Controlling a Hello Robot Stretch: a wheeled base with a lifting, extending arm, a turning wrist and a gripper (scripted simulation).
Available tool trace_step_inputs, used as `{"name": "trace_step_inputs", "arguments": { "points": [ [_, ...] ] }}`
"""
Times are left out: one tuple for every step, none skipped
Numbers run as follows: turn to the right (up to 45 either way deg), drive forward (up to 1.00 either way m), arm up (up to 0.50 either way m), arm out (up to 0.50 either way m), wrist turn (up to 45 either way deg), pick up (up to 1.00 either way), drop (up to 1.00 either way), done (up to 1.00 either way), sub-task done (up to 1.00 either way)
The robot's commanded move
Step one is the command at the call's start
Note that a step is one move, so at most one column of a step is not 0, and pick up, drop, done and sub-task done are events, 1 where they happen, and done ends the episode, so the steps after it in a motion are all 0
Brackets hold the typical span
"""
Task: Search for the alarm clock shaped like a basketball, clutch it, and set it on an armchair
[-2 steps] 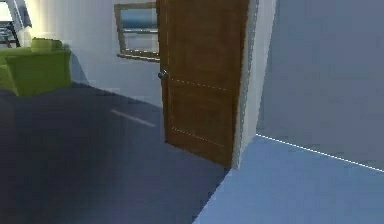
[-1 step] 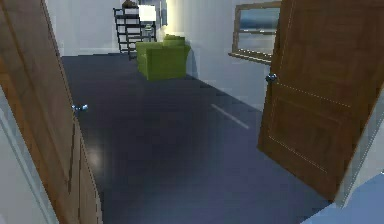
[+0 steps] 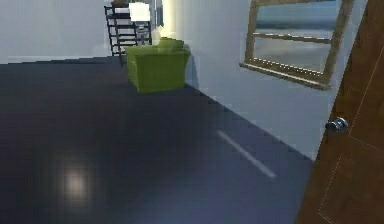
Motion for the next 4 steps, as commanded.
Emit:
{"name": "trace_step_inputs", "arguments": {
  "points": [
    [-9.0,0.0,0.0,0.0,0.0,0.0,0.0,0.0,0.0],
    [0.0,0.3,0.0,0.0,0.0,0.0,0.0,0.0,0.0],
    [-15.0,0.0,0.0,0.0,0.0,0.0,0.0,0.0,0.0],
    [0.0,1.0,0.0,0.0,0.0,0.0,0.0,0.0,0.0]
  ]
}}
